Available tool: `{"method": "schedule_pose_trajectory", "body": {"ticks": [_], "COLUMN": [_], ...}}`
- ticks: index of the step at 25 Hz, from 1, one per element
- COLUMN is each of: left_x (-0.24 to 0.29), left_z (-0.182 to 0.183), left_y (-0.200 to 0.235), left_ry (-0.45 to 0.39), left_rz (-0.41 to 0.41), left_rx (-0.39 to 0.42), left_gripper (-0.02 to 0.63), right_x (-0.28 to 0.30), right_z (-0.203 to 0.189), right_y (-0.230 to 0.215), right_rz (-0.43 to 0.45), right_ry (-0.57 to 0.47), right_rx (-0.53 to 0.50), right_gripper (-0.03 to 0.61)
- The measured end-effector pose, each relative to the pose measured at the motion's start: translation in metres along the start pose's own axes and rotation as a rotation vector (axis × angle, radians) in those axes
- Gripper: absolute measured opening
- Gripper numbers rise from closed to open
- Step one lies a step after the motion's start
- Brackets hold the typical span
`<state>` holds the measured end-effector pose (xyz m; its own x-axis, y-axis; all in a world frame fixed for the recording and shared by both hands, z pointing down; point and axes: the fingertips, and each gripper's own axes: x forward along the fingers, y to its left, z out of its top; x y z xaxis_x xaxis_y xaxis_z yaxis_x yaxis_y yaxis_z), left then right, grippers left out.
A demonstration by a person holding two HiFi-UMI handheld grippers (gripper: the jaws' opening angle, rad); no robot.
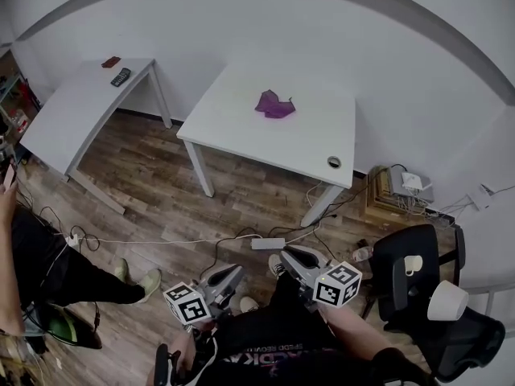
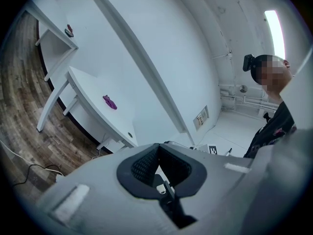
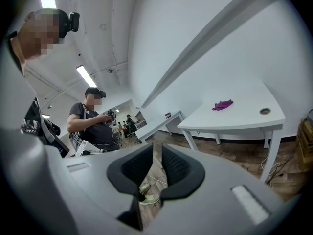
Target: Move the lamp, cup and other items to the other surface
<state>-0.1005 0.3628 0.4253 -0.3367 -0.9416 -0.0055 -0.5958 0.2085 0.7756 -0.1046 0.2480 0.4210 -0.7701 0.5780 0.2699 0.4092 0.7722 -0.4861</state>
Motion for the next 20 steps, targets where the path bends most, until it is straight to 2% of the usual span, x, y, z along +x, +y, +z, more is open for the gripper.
{"method": "schedule_pose_trajectory", "body": {"ticks": [7, 13, 17, 20], "left_x": [-0.021, -0.010, 0.007, 0.022], "left_z": [0.025, 0.046, 0.059, 0.068], "left_y": [0.017, 0.035, 0.044, 0.054], "left_ry": [-0.056, -0.078, -0.057, -0.064], "left_rz": [0.076, 0.110, 0.134, 0.154], "left_rx": [0.036, 0.041, 0.077, 0.076], "left_gripper": [-0.002, -0.002, -0.002, -0.001], "right_x": [0.040, 0.069, 0.092, 0.113], "right_z": [0.034, 0.074, 0.099, 0.123], "right_y": [-0.021, -0.070, -0.110, -0.137], "right_rz": [0.017, -0.006, -0.018, -0.012], "right_ry": [-0.009, -0.019, -0.011, -0.007], "right_rx": [-0.045, -0.055, -0.069, -0.089], "right_gripper": [0.080, 0.103, 0.129, 0.143]}}
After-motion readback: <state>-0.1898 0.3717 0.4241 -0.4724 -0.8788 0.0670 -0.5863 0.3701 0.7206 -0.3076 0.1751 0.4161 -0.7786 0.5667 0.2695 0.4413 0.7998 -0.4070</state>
